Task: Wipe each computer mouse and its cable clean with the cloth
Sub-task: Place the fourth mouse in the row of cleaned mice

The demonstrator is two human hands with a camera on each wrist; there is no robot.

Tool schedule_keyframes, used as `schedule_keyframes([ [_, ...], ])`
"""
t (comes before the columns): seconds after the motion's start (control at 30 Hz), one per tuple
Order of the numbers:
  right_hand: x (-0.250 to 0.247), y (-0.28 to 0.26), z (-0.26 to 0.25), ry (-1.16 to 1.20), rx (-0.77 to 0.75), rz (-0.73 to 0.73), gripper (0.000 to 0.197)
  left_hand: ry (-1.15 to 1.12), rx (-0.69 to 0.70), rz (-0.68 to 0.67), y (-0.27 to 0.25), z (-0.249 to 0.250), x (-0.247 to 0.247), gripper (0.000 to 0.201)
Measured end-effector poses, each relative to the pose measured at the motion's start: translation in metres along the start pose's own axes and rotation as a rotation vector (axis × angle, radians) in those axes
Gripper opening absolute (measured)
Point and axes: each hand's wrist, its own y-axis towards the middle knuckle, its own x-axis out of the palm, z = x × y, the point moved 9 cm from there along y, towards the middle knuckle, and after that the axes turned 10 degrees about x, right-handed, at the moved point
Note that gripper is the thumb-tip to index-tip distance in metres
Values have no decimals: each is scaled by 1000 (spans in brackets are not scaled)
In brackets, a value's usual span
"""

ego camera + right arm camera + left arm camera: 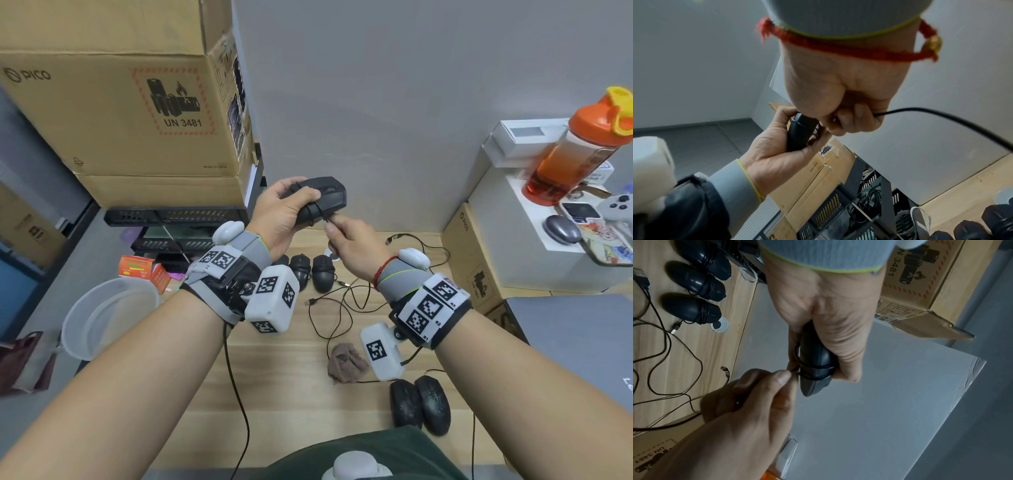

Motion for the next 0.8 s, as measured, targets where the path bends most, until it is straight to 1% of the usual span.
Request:
schedule_keyframes([
  [0.03, 0, -2, -3, -48, -32, -3, 22, 4, 8, 24, 2, 1, -3, 24],
  [0.07, 1, -3, -6, -89, -54, -10, 21, 13, 19, 50, 4, 2, -6, 25],
  [0.2, 12, -11, -20, -194, -121, -80, 27, 61, 45, 129, 11, 6, -21, 30],
  [0.27, 6, -13, -26, -160, -126, -69, 27, 131, 70, 129, 12, 8, -26, 31],
  [0.4, -26, -10, -26, -76, -93, -10, 26, 363, 131, 96, 11, 12, -37, 28],
  [0.5, -42, -8, -26, -49, -106, -2, 25, 523, 127, 9, 10, 10, -38, 25],
  [0.57, -50, -3, -24, -59, -116, 31, 25, 583, 85, -105, 5, 4, -30, 22],
  [0.7, -60, 7, -21, -36, -119, 84, 28, 532, -8, -313, -14, -6, -5, 25],
  [0.8, -59, 14, -16, -26, -120, 93, 28, 499, -29, -414, -21, -11, 11, 23],
])
